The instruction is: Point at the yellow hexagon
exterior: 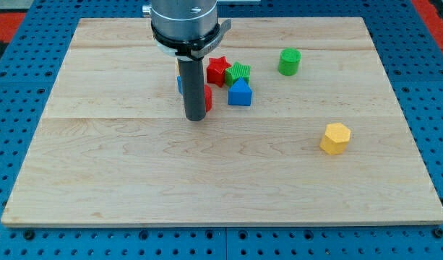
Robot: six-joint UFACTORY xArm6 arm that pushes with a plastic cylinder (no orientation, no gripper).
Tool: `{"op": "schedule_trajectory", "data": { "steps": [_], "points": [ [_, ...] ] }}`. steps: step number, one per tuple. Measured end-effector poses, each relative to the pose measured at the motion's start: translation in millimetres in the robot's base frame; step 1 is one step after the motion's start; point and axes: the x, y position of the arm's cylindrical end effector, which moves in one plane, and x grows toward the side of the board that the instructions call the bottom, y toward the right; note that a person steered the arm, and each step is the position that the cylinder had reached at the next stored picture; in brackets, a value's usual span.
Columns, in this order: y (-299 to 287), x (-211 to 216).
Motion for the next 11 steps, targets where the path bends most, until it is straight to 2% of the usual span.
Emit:
{"op": "schedule_trajectory", "data": {
  "steps": [3, 4, 6, 9, 11],
  "points": [
    [13.3, -27.2],
    [7.0, -21.1],
    [-3.1, 42.7],
    [121.3, 106.7],
    [208.4, 100.3]
  ]
}}
